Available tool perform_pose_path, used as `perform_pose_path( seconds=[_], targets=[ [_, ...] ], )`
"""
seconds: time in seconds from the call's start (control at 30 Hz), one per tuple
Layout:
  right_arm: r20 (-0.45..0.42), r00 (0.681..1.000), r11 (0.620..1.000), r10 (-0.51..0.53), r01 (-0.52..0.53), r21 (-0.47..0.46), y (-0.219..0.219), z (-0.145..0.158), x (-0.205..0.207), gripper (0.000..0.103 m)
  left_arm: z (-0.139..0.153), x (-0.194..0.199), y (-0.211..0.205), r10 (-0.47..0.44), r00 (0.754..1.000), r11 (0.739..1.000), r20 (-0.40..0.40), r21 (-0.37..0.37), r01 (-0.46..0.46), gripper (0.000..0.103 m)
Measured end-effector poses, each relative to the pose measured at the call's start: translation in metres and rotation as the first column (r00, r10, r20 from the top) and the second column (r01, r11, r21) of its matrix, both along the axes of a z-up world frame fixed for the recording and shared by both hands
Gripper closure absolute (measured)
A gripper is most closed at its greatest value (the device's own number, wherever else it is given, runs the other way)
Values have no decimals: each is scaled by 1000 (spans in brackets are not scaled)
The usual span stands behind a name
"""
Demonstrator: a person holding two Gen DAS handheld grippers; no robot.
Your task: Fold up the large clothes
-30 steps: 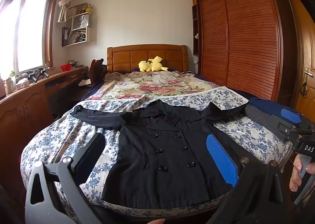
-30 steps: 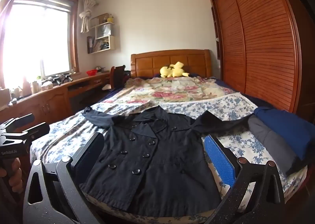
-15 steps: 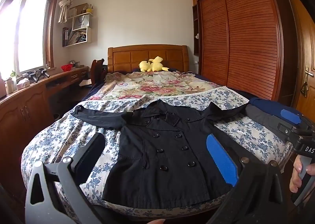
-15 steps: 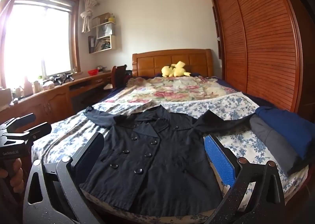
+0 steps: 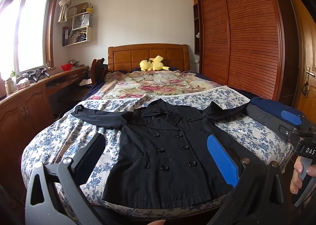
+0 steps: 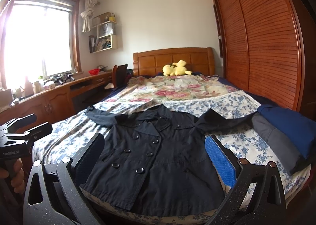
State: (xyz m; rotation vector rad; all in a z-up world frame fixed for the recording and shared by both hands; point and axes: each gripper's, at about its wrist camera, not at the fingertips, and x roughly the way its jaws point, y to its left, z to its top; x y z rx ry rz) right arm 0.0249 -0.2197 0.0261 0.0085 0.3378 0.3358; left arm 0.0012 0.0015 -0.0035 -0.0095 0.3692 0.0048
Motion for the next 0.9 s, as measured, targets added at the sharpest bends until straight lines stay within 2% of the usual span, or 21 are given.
perform_pose_path(
  seconds=[0.9],
  targets=[
    [-1, 1000, 1000, -1, 1, 2, 2, -3, -2, 0, 8, -10, -8, 0, 1000, 1000, 20, 24, 0, 0]
  ],
)
